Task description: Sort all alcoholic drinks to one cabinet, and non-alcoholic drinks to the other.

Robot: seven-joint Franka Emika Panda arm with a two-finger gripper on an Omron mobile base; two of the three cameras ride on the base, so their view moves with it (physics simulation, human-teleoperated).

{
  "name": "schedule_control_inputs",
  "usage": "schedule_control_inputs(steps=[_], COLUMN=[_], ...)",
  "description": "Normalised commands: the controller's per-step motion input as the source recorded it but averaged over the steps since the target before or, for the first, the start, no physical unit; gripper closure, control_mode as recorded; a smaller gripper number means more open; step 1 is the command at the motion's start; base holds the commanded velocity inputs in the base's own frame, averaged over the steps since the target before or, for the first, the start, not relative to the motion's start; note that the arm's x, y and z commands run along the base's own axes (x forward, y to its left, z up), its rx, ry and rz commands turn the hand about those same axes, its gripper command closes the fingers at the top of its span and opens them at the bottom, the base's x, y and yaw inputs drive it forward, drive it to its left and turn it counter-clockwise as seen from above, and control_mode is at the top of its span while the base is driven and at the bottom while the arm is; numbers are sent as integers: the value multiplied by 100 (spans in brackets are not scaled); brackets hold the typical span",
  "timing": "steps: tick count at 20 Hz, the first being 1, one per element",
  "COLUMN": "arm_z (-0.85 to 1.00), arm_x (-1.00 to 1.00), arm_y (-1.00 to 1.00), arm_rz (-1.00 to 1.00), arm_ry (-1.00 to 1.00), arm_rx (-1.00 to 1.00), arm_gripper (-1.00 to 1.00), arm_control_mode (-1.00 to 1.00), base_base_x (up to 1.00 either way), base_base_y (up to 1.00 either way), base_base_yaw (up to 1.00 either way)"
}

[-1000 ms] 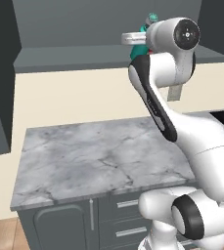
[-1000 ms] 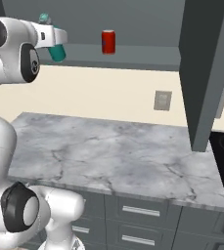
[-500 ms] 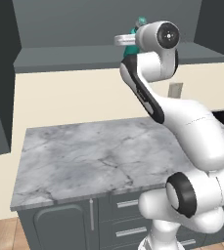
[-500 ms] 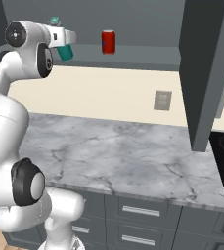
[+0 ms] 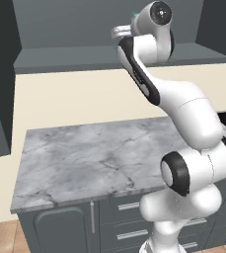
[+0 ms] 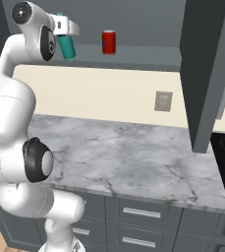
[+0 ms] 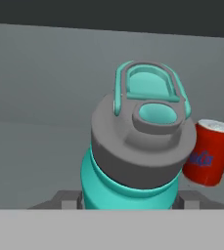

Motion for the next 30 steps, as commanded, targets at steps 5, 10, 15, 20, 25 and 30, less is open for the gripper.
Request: schedule_control_inputs(steps=[5, 10, 15, 20, 25, 30], arm_z=[0, -2, -13, -25, -24, -11], arm_x=[44, 26, 20, 15, 15, 17], arm_y=[0, 0, 0, 0, 0, -1], arm_rz=[0, 0, 0, 0, 0, 0], arm_ry=[0, 0, 0, 0, 0, -1], arm_rx=[-7, -6, -1, 0, 0, 0], arm_gripper=[100, 100, 100, 100, 100, 100], arm_control_mode=[-100, -100, -100, -100, -100, -100], base_base_x=[0, 0, 0, 0, 0, 0], base_base_y=[0, 0, 0, 0, 0, 0], base_base_yaw=[0, 0, 0, 0, 0, 0])
